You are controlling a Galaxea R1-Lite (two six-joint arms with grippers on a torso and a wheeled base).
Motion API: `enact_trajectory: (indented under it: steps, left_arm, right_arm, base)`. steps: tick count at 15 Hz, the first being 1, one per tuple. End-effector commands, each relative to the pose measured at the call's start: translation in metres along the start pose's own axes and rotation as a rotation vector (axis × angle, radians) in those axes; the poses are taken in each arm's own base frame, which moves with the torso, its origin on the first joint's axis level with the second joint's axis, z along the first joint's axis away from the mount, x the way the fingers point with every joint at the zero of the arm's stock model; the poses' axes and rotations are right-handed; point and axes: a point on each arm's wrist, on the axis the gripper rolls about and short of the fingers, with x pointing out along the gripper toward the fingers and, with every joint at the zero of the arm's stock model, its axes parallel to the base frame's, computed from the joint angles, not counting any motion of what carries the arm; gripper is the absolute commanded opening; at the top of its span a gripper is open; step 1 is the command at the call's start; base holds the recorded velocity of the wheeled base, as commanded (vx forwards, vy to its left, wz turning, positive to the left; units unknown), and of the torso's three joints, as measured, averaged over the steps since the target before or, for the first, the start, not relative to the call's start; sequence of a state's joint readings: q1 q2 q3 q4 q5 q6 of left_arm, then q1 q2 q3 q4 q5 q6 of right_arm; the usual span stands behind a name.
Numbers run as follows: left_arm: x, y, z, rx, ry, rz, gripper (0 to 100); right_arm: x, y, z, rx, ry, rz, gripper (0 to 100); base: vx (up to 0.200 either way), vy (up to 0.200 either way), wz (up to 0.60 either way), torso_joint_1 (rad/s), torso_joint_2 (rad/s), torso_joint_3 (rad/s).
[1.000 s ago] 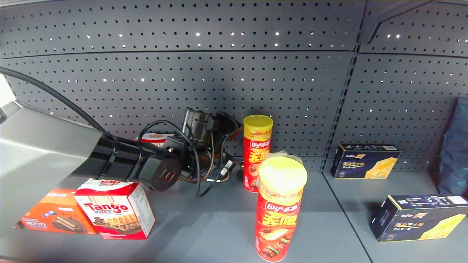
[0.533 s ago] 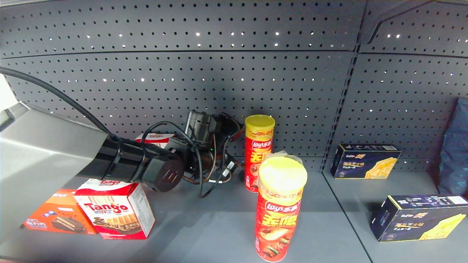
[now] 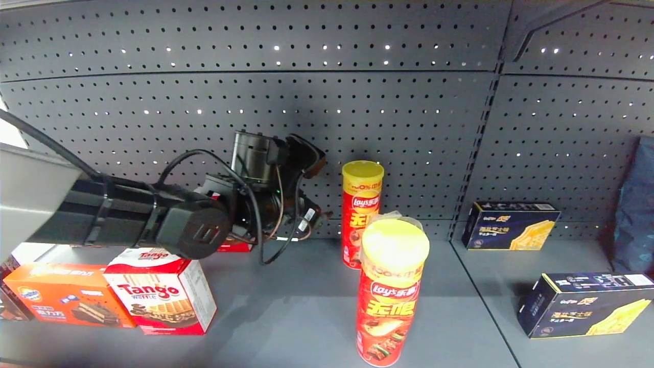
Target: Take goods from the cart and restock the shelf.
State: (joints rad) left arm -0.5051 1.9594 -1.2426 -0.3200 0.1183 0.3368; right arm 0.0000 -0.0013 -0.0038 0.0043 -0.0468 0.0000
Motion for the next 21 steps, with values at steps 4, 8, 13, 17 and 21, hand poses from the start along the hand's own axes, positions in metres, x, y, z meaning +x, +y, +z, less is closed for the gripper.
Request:
enact_trajectory:
  steps: [4, 8, 13, 17, 21]
  left_arm:
    - [-0.118, 0.047, 0.013, -0.055, -0.13, 0.148, 100]
    - [-0.173, 0.077, 0.013, -0.097, -0.201, 0.302, 100]
    - [-0.261, 0.067, -0.04, -0.138, -0.158, 0.436, 100]
    - [-0.313, 0.036, -0.087, -0.17, -0.176, 0.467, 100]
    - [-0.35, 0.006, -0.132, -0.183, -0.139, 0.494, 100]
  right_arm:
    - [0.0, 0.0, 0.0, 0.0, 0.001, -0.001, 100]
    - [0.0, 0.0, 0.0, 0.0, 0.001, 0.001, 100]
    - [0.0, 0.0, 0.0, 0.0, 0.001, 0.001, 100]
    - [0.0, 0.0, 0.0, -0.005, 0.002, 0.015, 100]
    - [0.002, 0.0, 0.001, -0.006, 0.027, 0.024, 100]
  base:
    - [0.0, 0.0, 0.0, 0.0, 0.0, 0.0]
    - [0.0, 0.0, 0.0, 0.0, 0.0, 0.0]
    - [0.0, 0.0, 0.0, 0.0, 0.0, 0.0]
    - [0.0, 0.0, 0.0, 0.0, 0.0, 0.0]
    - [0.0, 0.0, 0.0, 0.0, 0.0, 0.0]
